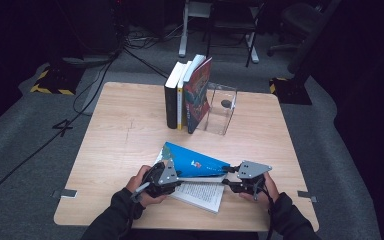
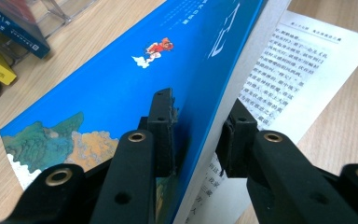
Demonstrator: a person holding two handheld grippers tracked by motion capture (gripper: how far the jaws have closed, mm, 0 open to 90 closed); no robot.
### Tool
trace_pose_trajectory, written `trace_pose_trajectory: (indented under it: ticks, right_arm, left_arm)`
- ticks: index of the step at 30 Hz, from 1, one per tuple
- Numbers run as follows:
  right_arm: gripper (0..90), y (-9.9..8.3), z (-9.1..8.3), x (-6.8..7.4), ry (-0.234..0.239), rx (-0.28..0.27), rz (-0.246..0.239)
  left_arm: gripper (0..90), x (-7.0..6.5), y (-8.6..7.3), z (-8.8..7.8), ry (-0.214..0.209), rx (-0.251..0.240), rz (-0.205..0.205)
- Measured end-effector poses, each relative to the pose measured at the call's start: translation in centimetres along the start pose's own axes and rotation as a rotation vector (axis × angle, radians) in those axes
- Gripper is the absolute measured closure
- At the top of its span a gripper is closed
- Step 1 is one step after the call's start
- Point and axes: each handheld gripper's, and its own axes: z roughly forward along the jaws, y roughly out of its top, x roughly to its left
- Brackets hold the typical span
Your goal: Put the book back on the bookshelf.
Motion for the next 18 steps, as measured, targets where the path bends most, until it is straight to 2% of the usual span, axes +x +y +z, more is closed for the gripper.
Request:
trace_pose_trajectory:
  ticks: [2, 3, 5, 9, 12, 15, 18]
  right_arm:
    - [67.6, 0.3, 0.1, 0.3, -0.001, 0.002, -0.041]
    - [68.8, 0.5, 0.2, 0.7, -0.01, 0.01, -0.067]
    - [70.2, 0.8, 0.2, 1.0, -0.013, 0.014, -0.072]
    - [71.8, 1.4, 0.5, 1.9, -0.017, 0.028, -0.087]
    - [71.7, 1.7, 0.7, 2.4, -0.016, 0.035, -0.091]
    - [71.6, 1.8, 0.8, 2.6, -0.021, 0.04, -0.091]
    - [71.4, 1.8, 0.7, 2.5, -0.02, 0.036, -0.08]
  left_arm:
    - [69.2, 0.2, -0.1, -0.2, -0.002, 0.0, 0.009]
    - [67.3, 0.2, -0.1, -0.3, -0.003, -0.005, -0.008]
    - [61.3, 0.2, 0.0, -0.3, -0.003, -0.007, -0.034]
    - [54.4, -1.0, 0.8, 0.4, 0.005, 0.01, -0.013]
    - [52.9, -2.3, 1.5, 1.3, 0.035, 0.041, -0.022]
    - [54.5, -3.0, 2.0, 1.5, 0.075, 0.051, -0.039]
    - [62.1, -3.0, 2.2, 1.5, 0.084, 0.023, -0.073]
